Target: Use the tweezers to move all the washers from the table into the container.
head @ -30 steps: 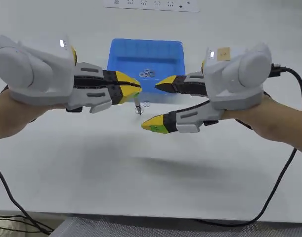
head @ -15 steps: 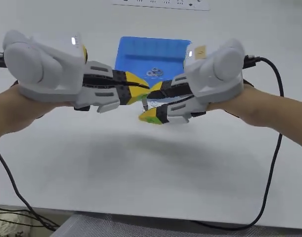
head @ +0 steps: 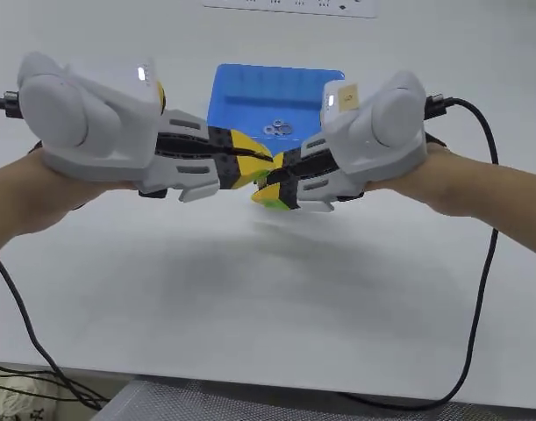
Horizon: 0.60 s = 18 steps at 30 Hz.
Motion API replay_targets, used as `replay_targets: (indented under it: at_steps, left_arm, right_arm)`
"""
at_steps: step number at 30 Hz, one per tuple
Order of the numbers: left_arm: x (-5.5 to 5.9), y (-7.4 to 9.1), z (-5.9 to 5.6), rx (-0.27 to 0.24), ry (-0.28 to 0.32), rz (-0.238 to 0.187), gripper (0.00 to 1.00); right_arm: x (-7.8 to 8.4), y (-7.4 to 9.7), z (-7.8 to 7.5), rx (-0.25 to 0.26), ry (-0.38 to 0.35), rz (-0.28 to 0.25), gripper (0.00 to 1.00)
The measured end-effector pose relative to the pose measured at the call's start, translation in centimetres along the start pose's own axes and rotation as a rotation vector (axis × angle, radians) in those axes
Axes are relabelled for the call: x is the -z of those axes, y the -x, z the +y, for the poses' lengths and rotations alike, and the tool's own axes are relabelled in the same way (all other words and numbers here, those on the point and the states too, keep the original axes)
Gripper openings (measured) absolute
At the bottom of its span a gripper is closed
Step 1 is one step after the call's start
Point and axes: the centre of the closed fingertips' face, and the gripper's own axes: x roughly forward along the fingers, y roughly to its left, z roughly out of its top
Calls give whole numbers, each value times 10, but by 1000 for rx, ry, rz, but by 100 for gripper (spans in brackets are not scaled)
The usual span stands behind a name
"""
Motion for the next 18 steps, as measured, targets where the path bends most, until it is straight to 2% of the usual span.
replay_targets:
  at_steps: [4, 7, 8, 11, 14, 18]
  left_arm:
    - [1, 0, 2, -8, 0, 5, 5]
    - [4, 1, 5, -37, -4, 16, 6]
    - [8, 2, 8, -55, -3, 27, 7]
    - [16, 6, 7, -66, 23, 43, 11]
    - [8, 13, 4, -86, 47, -11, 20]
    - [4, 19, 5, -119, 45, -20, 23]
  right_arm:
    - [0, 0, -1, 12, 9, 2, 10]
    - [-1, 0, -2, 26, 0, -3, 10]
    - [-1, -1, -2, 28, -1, -3, 10]
    - [-2, -2, -2, 31, -6, -6, 10]
    - [-3, -3, -2, 35, -10, -6, 10]
    - [-4, -2, -1, 38, -11, -4, 10]
